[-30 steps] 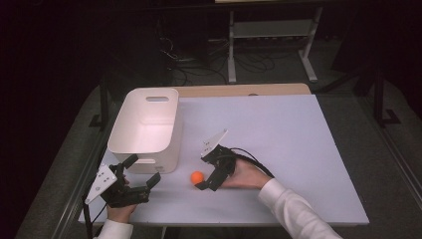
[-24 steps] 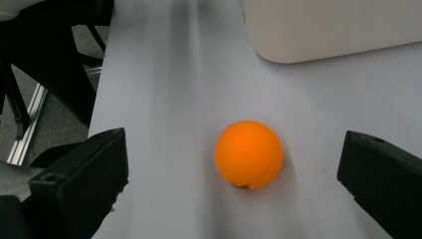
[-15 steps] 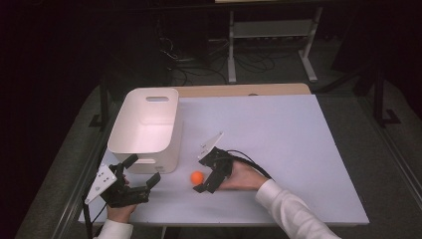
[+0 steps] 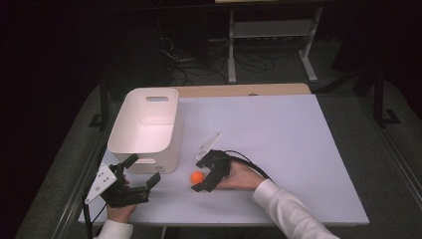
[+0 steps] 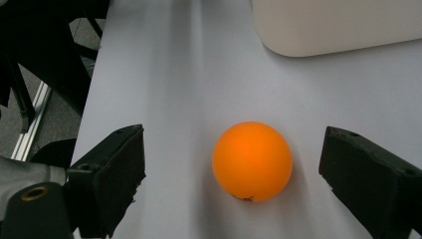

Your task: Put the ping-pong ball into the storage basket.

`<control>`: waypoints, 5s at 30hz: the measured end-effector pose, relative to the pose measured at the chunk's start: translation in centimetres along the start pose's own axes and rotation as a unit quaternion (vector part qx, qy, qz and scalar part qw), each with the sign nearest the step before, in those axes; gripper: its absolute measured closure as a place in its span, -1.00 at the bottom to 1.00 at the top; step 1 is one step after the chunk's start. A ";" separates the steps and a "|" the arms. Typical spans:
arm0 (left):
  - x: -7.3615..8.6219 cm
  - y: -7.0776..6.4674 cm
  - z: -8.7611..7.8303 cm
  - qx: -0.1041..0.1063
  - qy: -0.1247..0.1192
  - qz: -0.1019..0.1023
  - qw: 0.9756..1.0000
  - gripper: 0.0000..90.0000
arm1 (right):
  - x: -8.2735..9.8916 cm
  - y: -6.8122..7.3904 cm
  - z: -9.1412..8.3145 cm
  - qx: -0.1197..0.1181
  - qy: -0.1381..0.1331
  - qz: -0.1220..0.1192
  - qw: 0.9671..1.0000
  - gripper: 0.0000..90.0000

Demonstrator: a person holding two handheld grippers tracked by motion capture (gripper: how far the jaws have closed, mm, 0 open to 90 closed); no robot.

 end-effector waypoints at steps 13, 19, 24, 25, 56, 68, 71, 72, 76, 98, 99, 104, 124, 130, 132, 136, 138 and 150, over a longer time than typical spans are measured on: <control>0.0 0.0 0.0 0.002 -0.001 0.003 1.000 -0.99 | 0.2 -0.4 0.4 0.009 0.002 -0.002 1.000 -0.57; -0.1 0.0 0.0 0.002 -0.003 0.003 1.000 -0.99 | 0.4 -0.4 0.6 0.005 0.009 -0.003 1.000 -0.36; -0.1 -0.1 0.0 0.002 -0.003 0.002 1.000 -0.99 | 0.6 -0.5 0.7 0.011 0.014 0.003 1.000 -0.23; -0.1 -0.1 0.0 0.002 -0.003 0.002 1.000 -0.99 | 0.6 -0.5 0.7 0.012 0.011 0.000 1.000 -0.19; 0.0 -0.1 0.1 0.003 -0.001 0.004 1.000 -0.99 | -1.3 -0.6 -2.3 0.025 -0.009 0.013 1.000 0.10; 0.0 -0.1 0.1 0.005 0.000 0.006 1.000 -0.99 | -2.8 -0.7 -4.1 0.035 -0.004 -0.006 0.999 0.10; 0.0 -0.1 0.1 0.005 0.001 0.007 1.000 -0.99 | -3.4 -0.8 -4.4 0.035 -0.007 -0.008 0.999 0.10; 0.0 -0.1 0.1 0.004 0.001 0.006 1.000 -0.99 | -3.5 -0.8 -4.5 0.035 -0.005 -0.010 0.999 0.10; 0.0 -0.1 0.1 0.004 0.001 0.007 1.000 -0.99 | -4.2 -0.7 -4.8 0.031 -0.009 -0.012 0.999 0.10; 0.1 -0.1 0.2 0.003 0.003 0.002 1.000 -0.99 | -6.8 -0.7 -6.0 0.027 -0.015 -0.034 0.999 0.10; 0.1 -0.1 0.2 0.003 0.003 0.002 1.000 -0.99 | -6.9 -0.7 -6.0 0.028 -0.014 -0.032 0.999 0.10; 0.2 -0.1 0.3 0.004 0.002 0.002 1.000 -0.99 | -7.3 -0.8 -6.4 0.031 -0.012 -0.037 0.999 0.10; 0.2 -0.2 0.3 0.004 0.002 0.001 1.000 -0.99 | -9.0 -0.9 -7.3 0.032 -0.003 -0.052 0.998 0.10; 0.2 -0.2 0.3 0.003 0.002 0.001 1.000 -0.99 | -9.4 -0.8 -7.4 0.030 -0.001 -0.058 0.998 0.10; 0.2 -0.2 0.3 0.004 0.002 0.002 1.000 -0.99 | -9.5 -0.6 -7.5 0.029 0.000 -0.058 0.998 0.10; 0.2 -0.2 0.3 0.003 0.002 0.001 1.000 -0.99 | -9.8 -0.6 -7.6 0.029 0.001 -0.062 0.998 0.10; 0.2 -0.2 0.3 0.003 0.002 0.001 1.000 -0.99 | -10.0 -0.7 -7.8 0.031 -0.001 -0.065 0.997 0.10; 0.2 -0.2 0.3 0.004 0.002 0.001 1.000 -0.99 | -11.2 -0.6 -8.1 0.030 0.003 -0.073 0.997 0.10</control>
Point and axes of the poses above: each handheld gripper's, and its own axes: z roughly forward along the jaws, x roughly out of its underside, y roughly to its left, the point moved 10 cm from there along z, roughly forward along the jaws, and after that the axes turned 5 degrees about -y, right-handed, at the moved point
